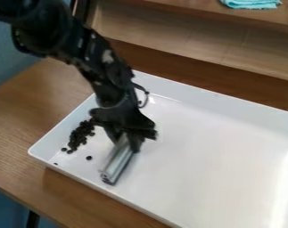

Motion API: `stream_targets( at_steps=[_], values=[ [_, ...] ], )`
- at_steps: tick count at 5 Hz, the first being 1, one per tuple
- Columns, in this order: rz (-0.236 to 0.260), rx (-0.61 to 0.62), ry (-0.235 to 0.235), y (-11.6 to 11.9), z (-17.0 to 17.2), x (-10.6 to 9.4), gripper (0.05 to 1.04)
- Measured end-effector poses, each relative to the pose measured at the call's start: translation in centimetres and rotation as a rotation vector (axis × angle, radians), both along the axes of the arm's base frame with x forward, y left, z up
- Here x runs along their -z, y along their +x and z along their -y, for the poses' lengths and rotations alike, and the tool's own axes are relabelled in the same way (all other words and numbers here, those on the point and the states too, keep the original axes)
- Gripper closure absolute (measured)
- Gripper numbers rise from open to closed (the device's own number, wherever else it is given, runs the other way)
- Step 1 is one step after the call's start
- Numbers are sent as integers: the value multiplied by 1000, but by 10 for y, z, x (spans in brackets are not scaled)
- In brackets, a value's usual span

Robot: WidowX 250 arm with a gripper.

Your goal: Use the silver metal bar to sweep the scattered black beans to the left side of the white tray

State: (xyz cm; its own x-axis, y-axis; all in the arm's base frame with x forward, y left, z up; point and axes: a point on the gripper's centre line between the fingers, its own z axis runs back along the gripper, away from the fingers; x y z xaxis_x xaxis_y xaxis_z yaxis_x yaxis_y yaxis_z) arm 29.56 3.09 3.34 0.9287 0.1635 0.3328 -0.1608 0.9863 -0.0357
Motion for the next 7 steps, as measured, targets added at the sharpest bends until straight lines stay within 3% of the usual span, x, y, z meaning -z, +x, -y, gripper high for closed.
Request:
stream_targets(
  at_steps=[2,3,4,5,6,7],
  values=[
    [-28,-17,27,-9,-46,-7,692],
    [-20,-9,25,-10,-53,-8,692],
    [-15,-19,-31,-7,-36,-20,692],
    [3,-24,-116,23,12,-41,692],
    [-15,-93,-138,56,45,-37,692],
    [-23,-156,-93,80,58,-13,692]
  ],
)
